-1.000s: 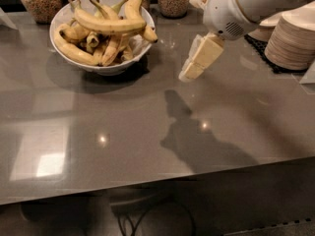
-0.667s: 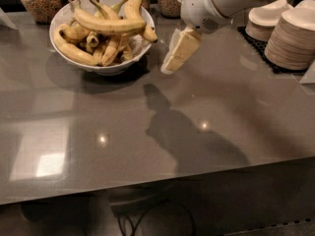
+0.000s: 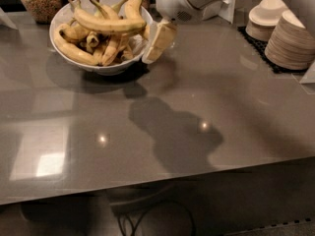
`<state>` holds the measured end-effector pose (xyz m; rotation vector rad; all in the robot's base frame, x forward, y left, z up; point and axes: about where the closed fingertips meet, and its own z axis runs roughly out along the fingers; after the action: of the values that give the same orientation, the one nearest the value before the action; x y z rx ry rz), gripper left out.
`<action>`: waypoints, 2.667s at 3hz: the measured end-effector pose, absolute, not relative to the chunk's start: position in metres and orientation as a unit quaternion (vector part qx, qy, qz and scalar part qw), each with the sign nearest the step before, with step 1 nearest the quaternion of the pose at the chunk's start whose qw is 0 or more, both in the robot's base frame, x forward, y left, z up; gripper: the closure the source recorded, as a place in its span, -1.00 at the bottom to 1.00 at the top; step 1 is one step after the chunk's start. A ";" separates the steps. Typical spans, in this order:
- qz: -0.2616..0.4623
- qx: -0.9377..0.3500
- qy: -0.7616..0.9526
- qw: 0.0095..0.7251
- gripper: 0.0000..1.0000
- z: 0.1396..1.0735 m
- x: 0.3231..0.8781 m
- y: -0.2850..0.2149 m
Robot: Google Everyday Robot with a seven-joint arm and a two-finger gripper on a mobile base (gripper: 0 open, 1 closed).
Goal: Pick banana from white bowl
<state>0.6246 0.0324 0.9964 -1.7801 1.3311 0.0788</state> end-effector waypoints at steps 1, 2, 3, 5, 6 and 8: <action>0.043 -0.743 0.499 0.444 -0.62 0.990 0.649 0.070; 0.055 -0.759 0.472 0.444 -0.20 0.984 0.669 0.104; 0.063 -0.773 0.452 0.440 -0.18 0.973 0.693 0.138; 0.052 -0.778 0.459 0.426 0.21 0.964 0.700 0.140; 0.035 -0.781 0.469 0.411 0.67 0.961 0.696 0.132; 0.006 -0.780 0.488 0.391 1.00 0.973 0.680 0.114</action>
Offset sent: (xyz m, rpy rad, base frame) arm 0.0682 0.1076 -0.0158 -0.0048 -0.0398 0.2291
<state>0.6804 0.1138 0.9733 -1.9822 1.2387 0.0156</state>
